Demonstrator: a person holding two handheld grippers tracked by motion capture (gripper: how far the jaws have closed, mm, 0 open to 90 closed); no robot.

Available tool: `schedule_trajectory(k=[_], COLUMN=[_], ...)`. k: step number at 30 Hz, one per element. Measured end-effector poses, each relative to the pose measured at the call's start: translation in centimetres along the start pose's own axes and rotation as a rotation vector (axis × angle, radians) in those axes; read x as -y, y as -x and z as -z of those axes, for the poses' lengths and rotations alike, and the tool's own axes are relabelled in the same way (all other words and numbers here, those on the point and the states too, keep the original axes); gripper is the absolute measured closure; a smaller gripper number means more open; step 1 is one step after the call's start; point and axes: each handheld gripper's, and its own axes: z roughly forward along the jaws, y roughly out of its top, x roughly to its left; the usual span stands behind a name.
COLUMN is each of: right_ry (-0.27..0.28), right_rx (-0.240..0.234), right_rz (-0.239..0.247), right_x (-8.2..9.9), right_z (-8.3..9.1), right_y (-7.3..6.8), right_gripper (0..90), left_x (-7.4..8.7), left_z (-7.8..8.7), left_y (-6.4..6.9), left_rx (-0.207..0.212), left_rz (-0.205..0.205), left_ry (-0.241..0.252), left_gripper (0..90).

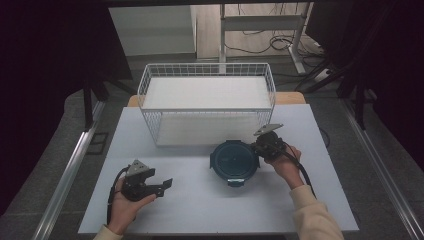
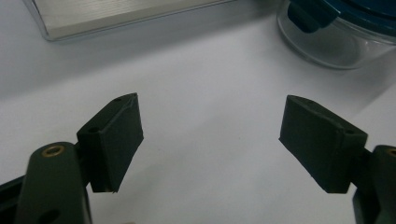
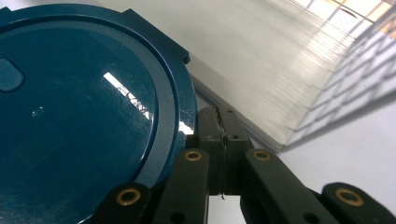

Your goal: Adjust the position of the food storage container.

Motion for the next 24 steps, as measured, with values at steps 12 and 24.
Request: schedule_trajectory(k=[12,24], right_ry=[-0.005,-0.010], right_rx=[-0.039,-0.072], right_rz=[0.031,0.056], right_x=[-0.5,-1.0], right_z=[-0.2,-0.3], right_y=[-2.0,-4.1], right_gripper=[90.0,90.0], left_x=[0.0,0.0], left_z=[0.0,0.0], left_y=[-0.1,-0.1], left_rx=[-0.001,0.001], left_rz=[0.001,0.001], left_ry=[0.001,-0.003], left_gripper=[20.7,20.7])
